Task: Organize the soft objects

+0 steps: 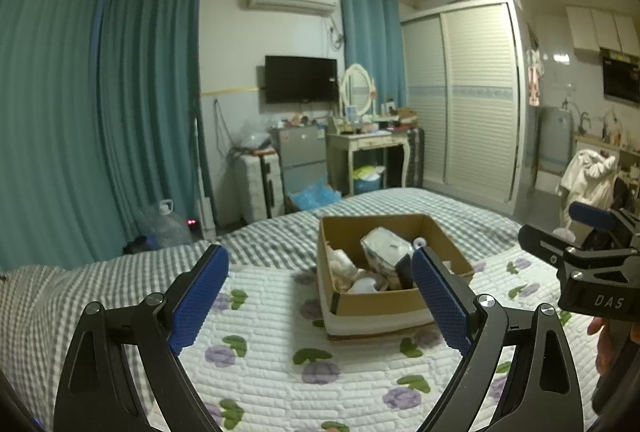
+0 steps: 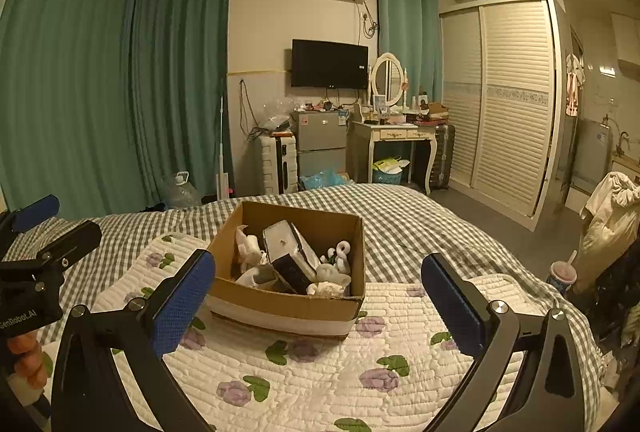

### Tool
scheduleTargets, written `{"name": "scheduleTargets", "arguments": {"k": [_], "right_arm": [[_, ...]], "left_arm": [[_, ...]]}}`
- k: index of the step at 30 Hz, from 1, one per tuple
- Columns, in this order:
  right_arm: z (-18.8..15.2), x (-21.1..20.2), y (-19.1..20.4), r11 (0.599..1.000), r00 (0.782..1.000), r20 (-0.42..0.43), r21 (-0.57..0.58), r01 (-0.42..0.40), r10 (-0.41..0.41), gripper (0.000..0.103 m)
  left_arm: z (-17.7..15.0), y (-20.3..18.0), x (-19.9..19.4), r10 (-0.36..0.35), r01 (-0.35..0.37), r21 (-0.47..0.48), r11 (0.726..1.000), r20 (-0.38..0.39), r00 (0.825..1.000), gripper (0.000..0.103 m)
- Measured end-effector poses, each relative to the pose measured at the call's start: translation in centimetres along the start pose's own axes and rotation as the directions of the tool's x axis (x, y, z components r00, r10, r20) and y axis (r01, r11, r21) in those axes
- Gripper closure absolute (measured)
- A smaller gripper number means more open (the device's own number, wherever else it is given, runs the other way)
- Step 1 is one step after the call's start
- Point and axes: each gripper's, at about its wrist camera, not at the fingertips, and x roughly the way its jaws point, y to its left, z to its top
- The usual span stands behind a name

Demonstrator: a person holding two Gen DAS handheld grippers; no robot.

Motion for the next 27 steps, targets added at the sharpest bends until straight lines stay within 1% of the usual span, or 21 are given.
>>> {"name": "scheduleTargets", "arguments": {"k": [6,27], "right_arm": [[-0.1,0.0,0.27,1.0,1.0,-0.008,-0.004,-0.007,0.007,0.0],[-0.21,-0.02,0.57,1.0,1.0,-0.02,-0.005,-0.011,0.011,0.0]], "left_arm": [[-0.18,-0.09,0.07,0.012,-0.012,0.009,1.0,-0.004,1.0,0.009],[-0.43,-0.3,0.2,0.011,-0.011,-0.001,1.0,-0.011,1.0,0.009]]}}
